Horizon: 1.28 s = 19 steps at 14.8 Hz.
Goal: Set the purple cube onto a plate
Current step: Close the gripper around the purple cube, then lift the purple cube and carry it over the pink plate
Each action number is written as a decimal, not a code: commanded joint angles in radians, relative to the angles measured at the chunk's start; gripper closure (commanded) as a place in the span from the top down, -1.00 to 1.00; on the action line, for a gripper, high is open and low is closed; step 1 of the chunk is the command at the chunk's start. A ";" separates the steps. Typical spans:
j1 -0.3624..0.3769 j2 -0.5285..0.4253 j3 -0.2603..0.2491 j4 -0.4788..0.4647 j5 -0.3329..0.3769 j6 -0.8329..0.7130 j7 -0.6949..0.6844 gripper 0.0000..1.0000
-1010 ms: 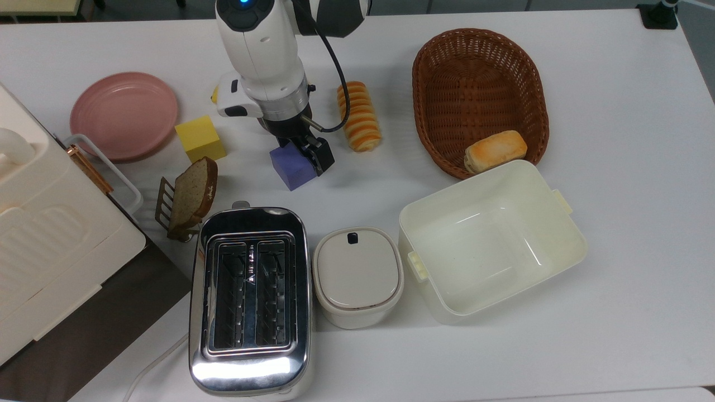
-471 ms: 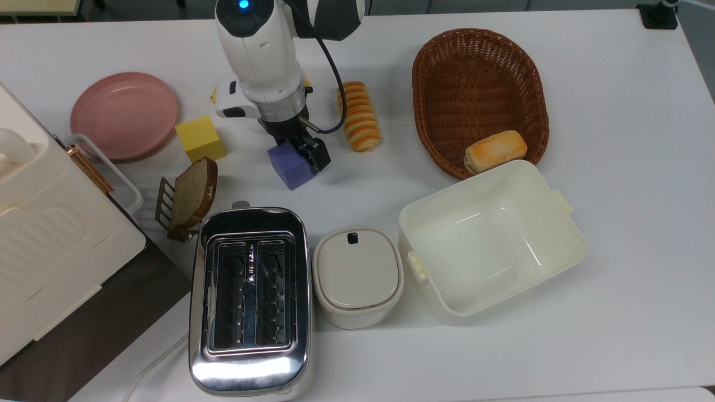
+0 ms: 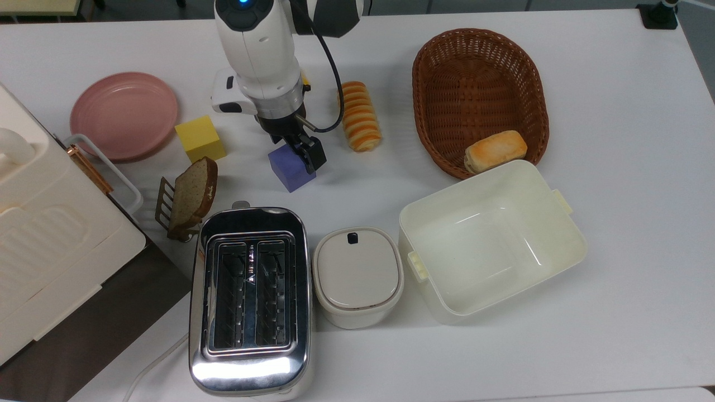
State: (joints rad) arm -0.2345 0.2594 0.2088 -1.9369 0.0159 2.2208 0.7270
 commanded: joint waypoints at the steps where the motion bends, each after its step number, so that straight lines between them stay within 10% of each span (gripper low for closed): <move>1: 0.014 -0.037 -0.011 -0.027 -0.033 0.019 0.048 1.00; 16: 0.014 -0.009 -0.011 -0.036 -0.065 0.031 0.051 0.99; 19: 0.015 -0.006 -0.009 -0.037 -0.086 0.031 0.051 0.46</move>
State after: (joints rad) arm -0.2341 0.2681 0.2088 -1.9432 -0.0463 2.2208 0.7535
